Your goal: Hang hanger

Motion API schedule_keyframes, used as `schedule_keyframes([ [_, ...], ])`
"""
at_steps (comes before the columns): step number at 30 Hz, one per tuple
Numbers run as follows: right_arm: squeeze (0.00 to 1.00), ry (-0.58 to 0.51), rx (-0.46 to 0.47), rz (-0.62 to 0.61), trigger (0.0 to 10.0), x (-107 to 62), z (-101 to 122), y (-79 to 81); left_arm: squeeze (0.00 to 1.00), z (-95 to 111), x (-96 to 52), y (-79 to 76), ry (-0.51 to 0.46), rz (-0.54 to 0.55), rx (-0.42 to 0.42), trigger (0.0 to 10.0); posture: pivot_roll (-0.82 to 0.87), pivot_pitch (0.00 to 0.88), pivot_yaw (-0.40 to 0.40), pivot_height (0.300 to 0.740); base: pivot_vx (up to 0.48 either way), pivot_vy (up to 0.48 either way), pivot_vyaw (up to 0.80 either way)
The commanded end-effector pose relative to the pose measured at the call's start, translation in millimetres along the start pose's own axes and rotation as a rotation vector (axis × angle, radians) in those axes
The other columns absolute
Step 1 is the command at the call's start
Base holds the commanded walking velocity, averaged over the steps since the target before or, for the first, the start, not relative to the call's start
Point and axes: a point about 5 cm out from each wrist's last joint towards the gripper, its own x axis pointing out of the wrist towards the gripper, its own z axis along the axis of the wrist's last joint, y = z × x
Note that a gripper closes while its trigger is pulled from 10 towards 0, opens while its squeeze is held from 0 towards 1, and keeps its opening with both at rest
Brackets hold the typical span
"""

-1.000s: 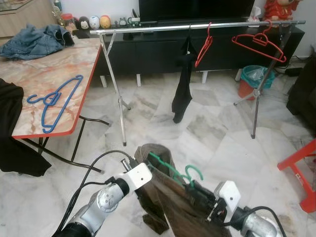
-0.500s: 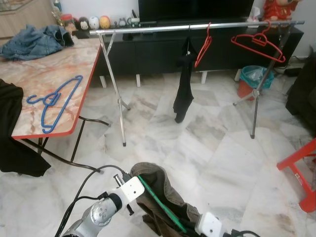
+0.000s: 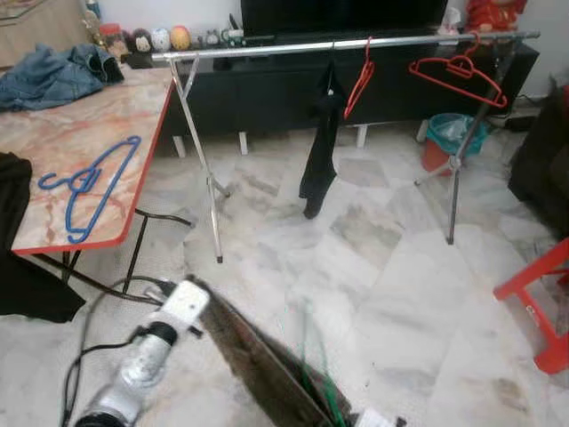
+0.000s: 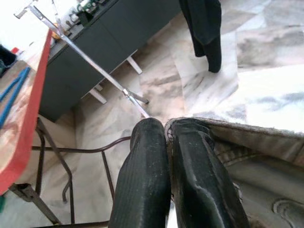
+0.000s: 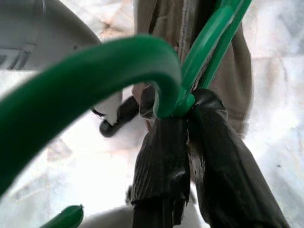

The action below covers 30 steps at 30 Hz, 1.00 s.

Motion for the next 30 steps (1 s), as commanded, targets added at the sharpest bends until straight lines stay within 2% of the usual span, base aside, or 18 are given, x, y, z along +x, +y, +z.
schedule_keyframes([
  [1,0.0,0.433,0.109,0.076,0.0,-46.7,-89,30.9,0.0,29,12.1,89.0,-0.115,0.443,-0.048,10.0,-0.01,0.068,0.053,0.74,0.0,0.0,0.0],
  [3,0.0,0.436,0.106,0.074,0.0,-46.6,-89,30.9,0.0,28,12.4,88.9,-0.111,0.441,-0.048,10.0,-0.01,0.068,0.053,0.74,0.0,0.0,0.0],
  [6,0.0,0.423,0.084,-0.014,0.0,-49.0,-91,24.7,0.0,14,14.2,71.7,-0.031,0.328,-0.08,10.0,-0.01,0.067,0.054,0.74,0.0,0.0,0.0],
  [7,0.0,0.363,0.059,-0.09,0.0,-46.8,-84,16.1,0.0,10,15.1,57.4,-0.009,0.227,-0.115,10.0,-0.01,0.068,0.054,0.74,0.0,0.0,0.0],
  [9,0.0,0.283,0.035,-0.195,0.0,-44.0,-74,3.0,0.0,7,15.0,40.3,0.005,0.101,-0.149,10.0,-0.01,0.068,0.053,0.74,0.0,0.0,0.0],
  [10,0.0,0.224,0.055,-0.258,0.0,-42.3,-67,-5.2,0.0,6,13.8,28.8,0.013,0.013,-0.16,10.0,-0.01,0.068,0.053,0.74,0.0,0.0,0.0],
  [11,0.0,0.134,0.11,-0.356,0.0,-41.0,-57,-18.1,0.0,3,9.8,9.7,0.027,-0.134,-0.176,10.0,-0.01,0.068,0.053,0.74,0.0,0.0,0.0],
  [12,0.0,0.134,0.11,-0.356,0.0,-41.0,-57,-18.1,0.0,3,9.8,9.7,0.027,-0.134,-0.176,10.0,-0.01,0.068,0.053,0.74,0.0,0.0,0.0],
  [13,0.0,0.067,0.185,-0.448,0.0,-40.9,-48,-33.1,0.0,0,1.0,-9.3,0.027,-0.278,-0.145,10.0,-0.01,0.065,0.052,0.74,0.0,0.0,0.0],
  [14,0.0,0.038,0.211,-0.478,0.0,-41.0,-45,-38.9,0.0,-2,-2.1,-14.7,0.034,-0.315,-0.137,10.0,-0.01,0.066,0.051,0.74,0.0,0.0,0.0],
  [15,0.0,-0.007,0.243,-0.521,0.0,-42.0,-39,-47.9,0.0,-4,-5.6,-20.8,0.049,-0.36,-0.166,10.0,-0.01,0.066,0.051,0.74,0.0,0.0,0.0],
  [16,0.0,-0.101,0.307,-0.579,0.0,-44.4,-29,-63.8,0.0,-4,-6.5,-21.0,0.055,-0.344,-0.221,10.0,-0.01,0.064,0.05,0.74,0.0,0.0,0.0],
  [17,0.0,-0.157,0.338,-0.604,0.0,-46.0,-22,-72.2,0.0,-4,-6.2,-20.2,0.051,-0.347,-0.237,10.0,-0.01,0.065,0.048,0.74,0.0,0.0,0.0],
  [19,0.0,-0.208,0.361,-0.624,0.0,-47.6,-17,-79.5,0.0,-3,-5.6,-19.3,0.047,-0.354,-0.245,10.0,-0.01,0.065,0.048,0.74,0.0,0.0,0.0],
  [20,0.0,-0.248,0.365,-0.636,0.0,-47.6,-10,-85.8,0.0,-2,-6.0,-20.6,0.049,-0.391,-0.296,10.0,0.0,0.063,0.043,0.74,0.0,0.0,0.0],
  [22,0.0,-0.313,0.411,-0.661,0.0,-47.1,-2,-92.4,0.0,1,-7.6,-23.1,0.04,-0.458,-0.33,10.0,0.0,0.063,0.044,0.74,0.0,0.0,0.0],
  [27,0.0,-0.424,0.381,-0.693,0.0,-43.5,20,-104.6,0.0,8,-12.3,-30.1,0.037,-0.619,-0.406,10.0,0.0,0.06,0.045,0.74,0.0,0.0,0.0],
  [30,0.0,-0.562,0.372,-0.706,0.0,-43.1,45,-114.2,0.0,22,-10.9,-31.3,-0.007,-0.7,-0.422,10.0,0.0,0.06,0.046,0.74,0.0,0.0,0.0],
])
